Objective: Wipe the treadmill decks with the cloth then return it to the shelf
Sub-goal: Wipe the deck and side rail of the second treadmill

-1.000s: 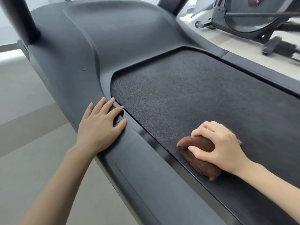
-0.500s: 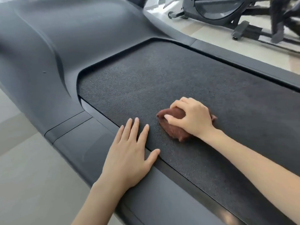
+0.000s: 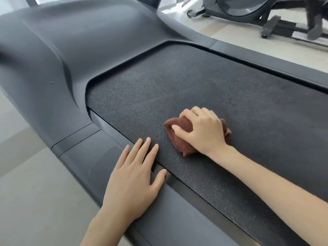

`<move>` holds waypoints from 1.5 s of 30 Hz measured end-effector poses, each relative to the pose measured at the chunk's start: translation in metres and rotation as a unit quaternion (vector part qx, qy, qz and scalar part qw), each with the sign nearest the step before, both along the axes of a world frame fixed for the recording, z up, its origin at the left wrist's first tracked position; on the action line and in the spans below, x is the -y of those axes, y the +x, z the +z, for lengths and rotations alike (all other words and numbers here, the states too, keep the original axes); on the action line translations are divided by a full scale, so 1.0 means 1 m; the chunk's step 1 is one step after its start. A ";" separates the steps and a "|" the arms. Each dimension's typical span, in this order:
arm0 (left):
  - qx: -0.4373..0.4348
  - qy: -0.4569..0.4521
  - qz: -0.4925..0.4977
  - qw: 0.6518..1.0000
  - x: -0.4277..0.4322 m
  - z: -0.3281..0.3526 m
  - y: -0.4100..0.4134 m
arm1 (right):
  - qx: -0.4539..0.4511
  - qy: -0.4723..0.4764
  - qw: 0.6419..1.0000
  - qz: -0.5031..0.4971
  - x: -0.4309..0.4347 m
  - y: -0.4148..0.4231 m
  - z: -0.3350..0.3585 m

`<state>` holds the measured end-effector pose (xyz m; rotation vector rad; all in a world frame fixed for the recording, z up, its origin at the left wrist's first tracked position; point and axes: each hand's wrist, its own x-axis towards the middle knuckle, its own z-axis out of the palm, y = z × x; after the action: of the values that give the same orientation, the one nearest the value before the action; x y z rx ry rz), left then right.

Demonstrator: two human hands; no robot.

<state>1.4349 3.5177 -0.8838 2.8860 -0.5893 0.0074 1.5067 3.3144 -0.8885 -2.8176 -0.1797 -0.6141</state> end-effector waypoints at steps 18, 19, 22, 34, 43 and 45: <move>-0.013 0.106 0.102 0.989 -0.097 0.043 -0.092 | -0.066 0.080 0.948 0.300 -0.099 -0.048 0.060; -0.017 0.114 0.130 0.985 -0.110 0.048 -0.102 | -0.071 0.078 0.941 0.321 -0.114 -0.051 0.064; 0.001 0.113 0.245 0.963 -0.149 0.065 -0.134 | -0.079 0.071 0.915 0.389 -0.157 -0.061 0.076; 0.073 0.104 0.482 0.867 -0.303 0.063 -0.252 | -0.110 -0.012 0.842 0.528 -0.350 -0.128 0.094; 0.113 0.087 0.522 0.841 -0.430 0.073 -0.299 | -0.128 -0.011 0.816 0.563 -0.504 -0.167 0.134; 0.116 0.083 0.538 0.831 -0.455 0.072 -0.317 | -0.122 -0.014 0.807 0.577 -0.541 -0.187 0.139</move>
<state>1.1179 3.9731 -0.8117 2.9505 1.1108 0.4823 1.3197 3.8551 -0.7495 -2.1413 -1.6493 0.0595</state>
